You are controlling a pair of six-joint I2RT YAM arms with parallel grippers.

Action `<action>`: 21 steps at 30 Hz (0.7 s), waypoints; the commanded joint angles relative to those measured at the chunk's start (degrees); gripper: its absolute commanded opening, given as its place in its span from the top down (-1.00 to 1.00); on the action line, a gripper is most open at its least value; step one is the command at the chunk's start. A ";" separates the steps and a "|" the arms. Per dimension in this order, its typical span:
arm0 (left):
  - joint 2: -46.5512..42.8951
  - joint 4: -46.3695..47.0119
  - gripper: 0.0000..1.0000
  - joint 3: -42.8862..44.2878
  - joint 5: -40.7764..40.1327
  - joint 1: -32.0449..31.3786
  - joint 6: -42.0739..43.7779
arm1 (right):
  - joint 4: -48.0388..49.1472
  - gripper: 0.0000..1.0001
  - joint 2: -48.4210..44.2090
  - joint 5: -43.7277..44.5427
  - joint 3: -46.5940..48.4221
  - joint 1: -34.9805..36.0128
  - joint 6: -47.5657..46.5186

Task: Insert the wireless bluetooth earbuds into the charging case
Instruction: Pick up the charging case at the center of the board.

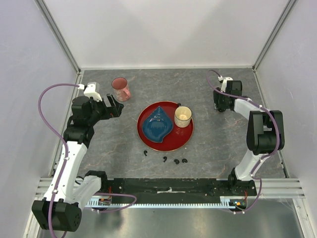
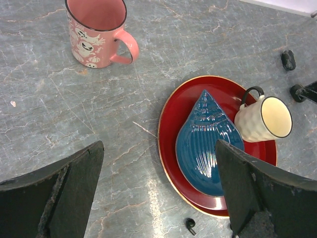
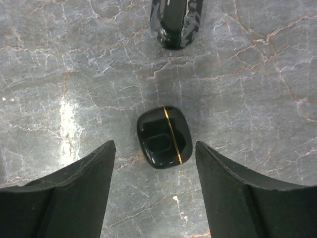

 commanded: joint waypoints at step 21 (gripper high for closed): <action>-0.16 2.10 -0.97 -0.11 1.29 0.45 -1.72 | -2.93 -0.08 7.73 6.72 5.66 0.05 -2.02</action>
